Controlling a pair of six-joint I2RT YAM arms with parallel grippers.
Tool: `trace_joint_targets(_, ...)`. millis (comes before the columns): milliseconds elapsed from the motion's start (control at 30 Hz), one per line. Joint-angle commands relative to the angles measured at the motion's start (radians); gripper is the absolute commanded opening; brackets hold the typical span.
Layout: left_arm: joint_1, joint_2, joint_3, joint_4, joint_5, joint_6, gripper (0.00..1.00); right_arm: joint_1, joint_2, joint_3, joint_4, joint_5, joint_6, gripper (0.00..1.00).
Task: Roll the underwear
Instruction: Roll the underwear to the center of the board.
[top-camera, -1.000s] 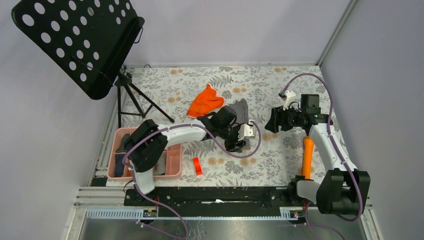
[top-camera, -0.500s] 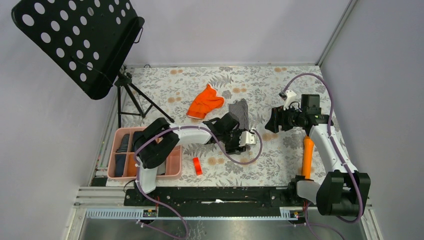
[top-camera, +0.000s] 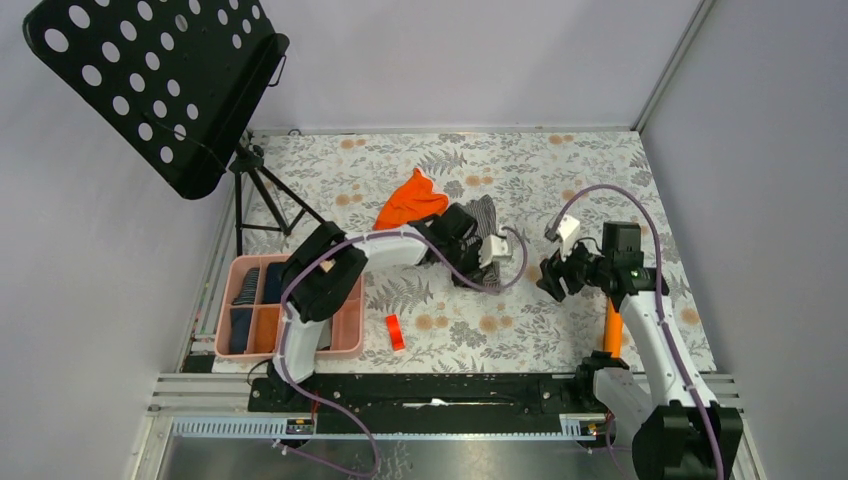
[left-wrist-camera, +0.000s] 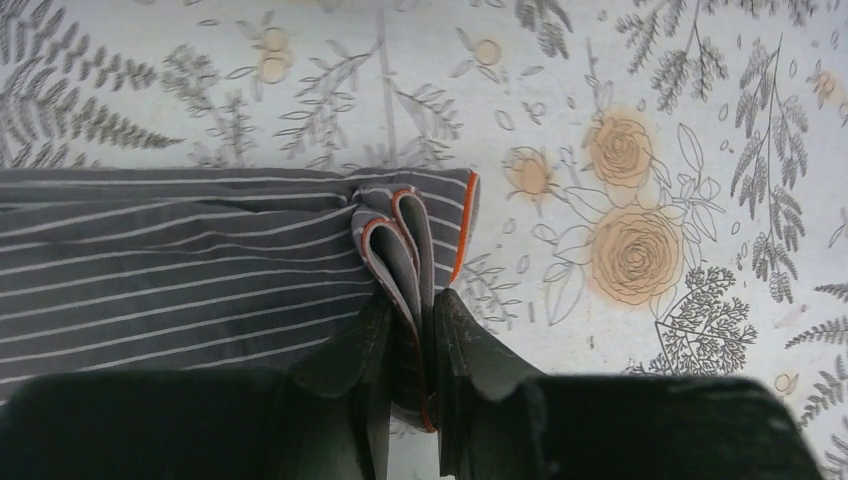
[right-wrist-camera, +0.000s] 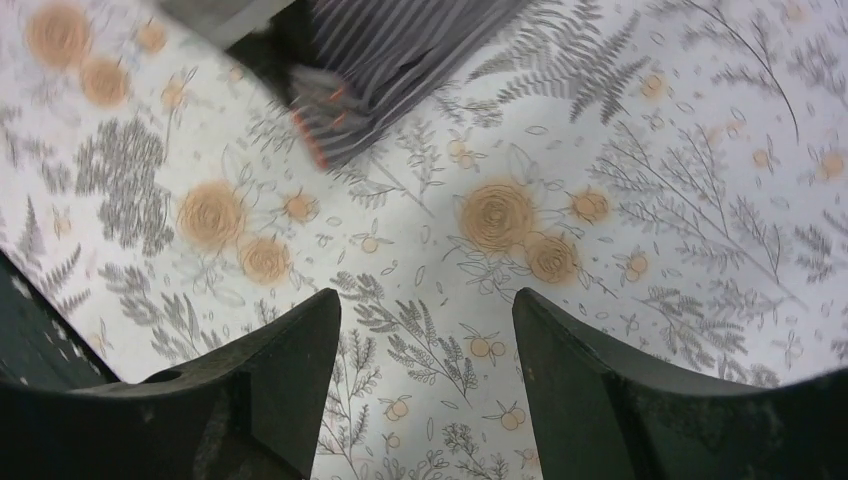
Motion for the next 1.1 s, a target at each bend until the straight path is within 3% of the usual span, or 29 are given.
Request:
trace_joint_targets(0, 0.086, 0.098, 0.153, -0.232, 0.192, -0.062, 0.14, 0.08, -0.072, -0.049, -0.103, -0.05, -0.375, 0.7)
trace_joint_targets(100, 0.117, 0.144, 0.238, -0.286, 0.289, -0.109, 0.14, 0.216, -0.123, -0.102, -0.056, 0.004, -0.414, 0.74)
trace_joint_targets(233, 0.151, 0.212, 0.321, -0.327, 0.392, -0.19, 0.14, 0.387, -0.21, -0.234, 0.226, 0.096, -0.42, 0.89)
trace_joint_targets(333, 0.158, 0.233, 0.344, -0.339, 0.421, -0.201, 0.14, 0.459, -0.17, -0.267, 0.363, 0.119, -0.432, 0.93)
trace_joint_targets(600, 0.186, 0.296, 0.418, -0.396, 0.5, -0.236, 0.16, 0.532, 0.039, -0.258, 0.569, 0.167, -0.45, 0.94)
trace_joint_targets(867, 0.193, 0.314, 0.445, -0.395, 0.506, -0.253, 0.18, 0.566, 0.178, -0.225, 0.643, 0.174, -0.496, 0.94)
trace_joint_targets(1067, 0.193, 0.319, 0.453, -0.396, 0.51, -0.255, 0.19, 0.578, 0.29, -0.199, 0.701, 0.187, -0.515, 0.88)
